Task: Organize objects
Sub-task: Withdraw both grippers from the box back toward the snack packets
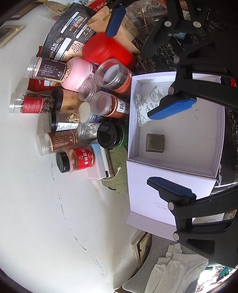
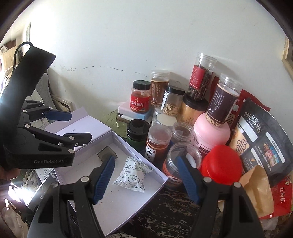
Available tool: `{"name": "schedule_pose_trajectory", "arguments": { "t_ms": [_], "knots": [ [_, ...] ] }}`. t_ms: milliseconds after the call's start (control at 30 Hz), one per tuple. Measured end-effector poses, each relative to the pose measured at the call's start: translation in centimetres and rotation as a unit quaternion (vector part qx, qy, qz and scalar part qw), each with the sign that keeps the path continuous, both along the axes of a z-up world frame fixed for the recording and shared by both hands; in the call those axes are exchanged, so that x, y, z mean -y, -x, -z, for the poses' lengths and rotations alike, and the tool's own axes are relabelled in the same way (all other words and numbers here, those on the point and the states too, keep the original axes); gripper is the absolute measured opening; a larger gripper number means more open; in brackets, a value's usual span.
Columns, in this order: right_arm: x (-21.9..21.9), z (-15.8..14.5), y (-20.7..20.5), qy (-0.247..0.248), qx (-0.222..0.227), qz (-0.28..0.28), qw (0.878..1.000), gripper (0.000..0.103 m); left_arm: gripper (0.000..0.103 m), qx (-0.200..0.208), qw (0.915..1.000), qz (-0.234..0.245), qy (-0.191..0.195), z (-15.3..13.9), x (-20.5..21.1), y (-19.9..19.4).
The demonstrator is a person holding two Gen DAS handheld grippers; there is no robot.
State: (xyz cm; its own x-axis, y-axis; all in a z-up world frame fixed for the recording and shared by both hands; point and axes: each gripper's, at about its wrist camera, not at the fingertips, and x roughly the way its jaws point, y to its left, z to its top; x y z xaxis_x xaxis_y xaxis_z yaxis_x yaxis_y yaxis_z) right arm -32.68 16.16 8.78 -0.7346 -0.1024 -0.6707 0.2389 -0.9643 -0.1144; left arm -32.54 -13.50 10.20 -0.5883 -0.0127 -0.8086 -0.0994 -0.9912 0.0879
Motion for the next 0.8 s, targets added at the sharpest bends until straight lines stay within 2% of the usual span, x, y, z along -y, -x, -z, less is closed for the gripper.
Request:
{"name": "schedule_pose_trajectory", "arguments": {
  "t_ms": [367,800],
  "knots": [
    [-0.7,-3.6,-4.9,-0.003,-0.026,0.006,1.000,0.072,0.064,-0.029,0.9994,0.018,0.005,-4.4,-2.6,-5.4],
    [-2.7,-5.4,-10.5,-0.011,-0.041,0.022,0.999,0.072,0.064,-0.044,0.9982,0.039,0.012,-6.4,-6.4,-11.0]
  ]
}}
